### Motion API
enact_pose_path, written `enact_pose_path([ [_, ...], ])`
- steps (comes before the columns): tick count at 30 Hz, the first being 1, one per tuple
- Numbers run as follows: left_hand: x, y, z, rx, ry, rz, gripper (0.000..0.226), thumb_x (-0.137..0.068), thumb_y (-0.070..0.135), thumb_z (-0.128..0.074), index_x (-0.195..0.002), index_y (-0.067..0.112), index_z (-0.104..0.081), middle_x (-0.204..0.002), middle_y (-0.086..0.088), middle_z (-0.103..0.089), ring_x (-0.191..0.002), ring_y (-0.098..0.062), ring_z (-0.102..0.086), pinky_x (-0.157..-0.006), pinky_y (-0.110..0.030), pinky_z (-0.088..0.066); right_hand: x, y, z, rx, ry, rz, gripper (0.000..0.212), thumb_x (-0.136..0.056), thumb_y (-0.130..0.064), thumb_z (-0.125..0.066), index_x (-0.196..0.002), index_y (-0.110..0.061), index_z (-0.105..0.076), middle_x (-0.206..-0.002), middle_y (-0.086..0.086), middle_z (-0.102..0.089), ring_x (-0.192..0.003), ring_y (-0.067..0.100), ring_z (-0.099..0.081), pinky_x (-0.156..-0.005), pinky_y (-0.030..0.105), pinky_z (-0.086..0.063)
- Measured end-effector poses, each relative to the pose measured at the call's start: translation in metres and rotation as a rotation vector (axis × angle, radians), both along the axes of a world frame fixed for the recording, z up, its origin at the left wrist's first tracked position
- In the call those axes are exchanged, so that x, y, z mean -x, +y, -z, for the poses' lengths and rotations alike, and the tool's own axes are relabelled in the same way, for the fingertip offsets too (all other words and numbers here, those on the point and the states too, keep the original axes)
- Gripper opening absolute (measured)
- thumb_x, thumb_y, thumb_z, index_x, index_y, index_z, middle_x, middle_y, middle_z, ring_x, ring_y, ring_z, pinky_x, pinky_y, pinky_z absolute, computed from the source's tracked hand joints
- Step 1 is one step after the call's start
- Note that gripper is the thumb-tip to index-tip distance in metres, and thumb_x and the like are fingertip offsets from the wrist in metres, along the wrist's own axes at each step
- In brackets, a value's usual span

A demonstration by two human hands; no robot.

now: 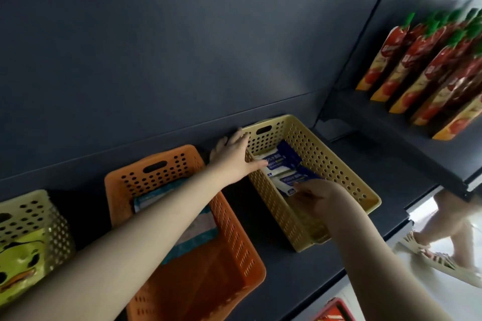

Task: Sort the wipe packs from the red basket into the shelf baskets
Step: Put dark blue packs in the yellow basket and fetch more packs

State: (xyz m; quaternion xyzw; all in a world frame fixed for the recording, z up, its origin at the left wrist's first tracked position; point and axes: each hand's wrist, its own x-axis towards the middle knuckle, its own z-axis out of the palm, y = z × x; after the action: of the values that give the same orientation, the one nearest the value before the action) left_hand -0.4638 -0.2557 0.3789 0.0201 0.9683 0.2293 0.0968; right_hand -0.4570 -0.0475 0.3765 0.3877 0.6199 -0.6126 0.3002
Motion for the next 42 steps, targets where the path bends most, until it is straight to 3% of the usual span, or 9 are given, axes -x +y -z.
enact_pose_path([
  [3, 0.003, 0.000, -0.002, 0.062, 0.001, -0.002, 0.096, -0.081, 0.075, -0.045, -0.154, 0.026, -0.008, -0.162, 0.010, 0.003, -0.146, -0.032, -0.003, -0.115, -0.053, -0.013, 0.015, 0.000, 0.017, -0.085, -0.056, -0.044, 0.034, -0.089, 0.000, -0.062, -0.121, 0.000, -0.052, -0.088, 0.018, -0.063, -0.075, 0.029, -0.061, -0.088, 0.040, -0.051],
  [6, 0.005, -0.002, -0.005, 0.070, -0.027, 0.008, 0.096, -0.081, 0.074, -0.046, -0.154, 0.026, -0.005, -0.162, 0.012, 0.005, -0.146, -0.032, -0.001, -0.115, -0.051, -0.011, 0.026, -0.005, 0.030, -0.212, -0.037, -0.127, 0.043, -0.089, 0.002, -0.060, -0.130, 0.000, -0.047, -0.115, 0.020, -0.062, -0.094, 0.031, -0.062, -0.099, 0.043, -0.047],
  [11, 0.005, -0.004, -0.004, 0.056, -0.041, 0.018, 0.096, -0.082, 0.073, -0.046, -0.154, 0.027, -0.004, -0.161, 0.013, 0.008, -0.146, -0.032, 0.000, -0.115, -0.050, -0.011, 0.033, -0.003, 0.050, -0.286, -0.031, -0.160, 0.048, -0.085, -0.003, -0.067, -0.128, -0.002, -0.045, -0.123, 0.019, -0.059, -0.108, 0.033, -0.060, -0.096, 0.046, -0.049],
  [23, 0.003, -0.003, -0.006, 0.086, -0.060, 0.028, 0.095, -0.081, 0.075, -0.042, -0.154, 0.027, -0.005, -0.161, 0.013, 0.010, -0.147, -0.031, 0.001, -0.116, -0.051, -0.011, 0.032, -0.005, 0.049, -0.382, 0.147, -0.134, 0.052, -0.071, -0.016, -0.083, -0.109, -0.003, -0.051, -0.103, 0.017, -0.066, -0.091, 0.032, -0.068, -0.085, 0.046, -0.056],
  [28, 0.002, -0.010, -0.015, 0.092, -0.049, 0.113, 0.091, -0.085, 0.070, -0.043, -0.154, 0.023, -0.008, -0.162, 0.004, 0.005, -0.148, -0.029, -0.002, -0.119, -0.052, -0.013, 0.019, 0.006, 0.019, -0.378, 0.145, -0.141, 0.054, -0.076, -0.021, -0.080, -0.118, 0.000, -0.054, -0.107, 0.019, -0.065, -0.096, 0.034, -0.066, -0.086, 0.047, -0.055],
  [32, -0.009, -0.022, -0.041, 0.049, 0.062, 0.143, 0.080, -0.088, 0.056, -0.055, -0.152, 0.020, -0.022, -0.162, -0.002, -0.011, -0.147, -0.027, -0.016, -0.118, -0.048, -0.022, -0.012, 0.007, -0.047, -0.502, 0.439, -0.272, 0.057, -0.085, -0.024, -0.071, -0.135, -0.010, -0.049, -0.120, 0.009, -0.061, -0.088, 0.021, -0.060, -0.060, 0.028, -0.050],
  [35, -0.038, -0.030, -0.071, 0.011, 0.190, 0.188, 0.061, -0.090, 0.041, -0.060, -0.143, 0.016, -0.041, -0.151, -0.005, -0.038, -0.137, -0.021, -0.037, -0.112, -0.036, -0.032, -0.052, 0.008, -0.094, -0.780, 0.749, -0.453, 0.049, -0.087, -0.026, -0.068, -0.133, -0.015, -0.054, -0.129, 0.004, -0.059, -0.110, 0.023, -0.057, -0.083, 0.031, -0.049],
  [38, -0.091, -0.041, -0.091, -0.052, 0.299, 0.180, 0.044, -0.090, 0.035, -0.062, -0.129, 0.016, -0.057, -0.132, -0.003, -0.057, -0.118, -0.019, -0.055, -0.101, -0.036, -0.044, -0.120, 0.007, -0.124, -0.877, 1.031, -0.448, 0.021, -0.087, -0.023, -0.066, -0.107, -0.022, -0.063, -0.102, -0.006, -0.064, -0.093, 0.014, -0.060, -0.074, 0.024, -0.047],
  [42, -0.192, -0.051, -0.085, -0.250, 0.499, 0.165, 0.025, -0.090, 0.027, -0.063, -0.114, 0.019, -0.067, -0.107, 0.005, -0.068, -0.095, -0.012, -0.063, -0.087, -0.031, -0.051, -0.234, -0.008, -0.123, -0.872, 1.216, -0.302, 0.018, -0.087, -0.014, -0.065, -0.103, -0.021, -0.067, -0.096, -0.007, -0.068, -0.085, 0.009, -0.064, -0.077, 0.025, -0.051],
])
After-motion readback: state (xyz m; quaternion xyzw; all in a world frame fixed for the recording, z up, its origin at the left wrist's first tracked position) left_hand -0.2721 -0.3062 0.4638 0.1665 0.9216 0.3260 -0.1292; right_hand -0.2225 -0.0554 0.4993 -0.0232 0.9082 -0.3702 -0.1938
